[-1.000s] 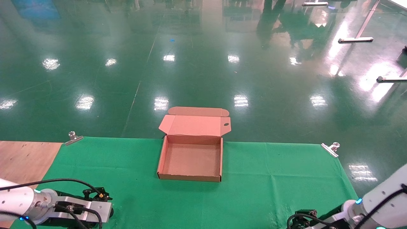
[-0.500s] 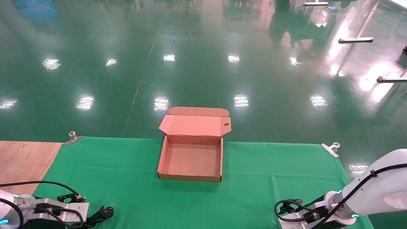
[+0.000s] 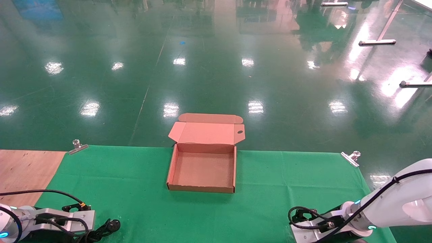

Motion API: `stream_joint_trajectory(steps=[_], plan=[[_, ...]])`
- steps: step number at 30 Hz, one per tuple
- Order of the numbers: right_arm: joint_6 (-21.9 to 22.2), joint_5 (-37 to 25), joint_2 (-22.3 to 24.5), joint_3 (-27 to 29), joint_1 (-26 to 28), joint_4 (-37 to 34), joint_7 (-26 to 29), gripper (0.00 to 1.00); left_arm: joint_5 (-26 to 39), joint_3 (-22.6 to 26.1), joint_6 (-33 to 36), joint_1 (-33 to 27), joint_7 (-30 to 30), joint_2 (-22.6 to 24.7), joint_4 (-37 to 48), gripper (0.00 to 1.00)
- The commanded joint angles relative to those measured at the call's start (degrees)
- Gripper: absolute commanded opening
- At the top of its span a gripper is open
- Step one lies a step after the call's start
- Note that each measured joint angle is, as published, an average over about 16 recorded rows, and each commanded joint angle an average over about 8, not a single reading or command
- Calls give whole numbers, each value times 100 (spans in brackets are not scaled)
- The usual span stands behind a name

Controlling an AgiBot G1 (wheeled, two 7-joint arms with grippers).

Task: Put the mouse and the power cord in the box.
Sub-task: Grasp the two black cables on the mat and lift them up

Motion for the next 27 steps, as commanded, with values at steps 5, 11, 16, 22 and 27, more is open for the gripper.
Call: stream_joint_trajectory(steps=[5, 11, 16, 22, 27], plan=[[-2, 34, -68, 21, 62, -270, -187, 0, -31, -20, -1, -94, 188, 1, 241, 0], [-73, 58, -100, 35, 79, -428, -303, 0, -37, -24, -2, -146, 307, 6, 405, 0], [-91, 81, -86, 51, 77, -510, -393, 0, -38, -23, -4, -160, 398, 25, 509, 0], [-80, 83, -78, 52, 71, -578, -456, 0, -36, -19, -7, -170, 478, 54, 610, 0], [-74, 72, -77, 45, 78, -617, -480, 0, -32, -15, 9, -199, 523, 79, 674, 0]])
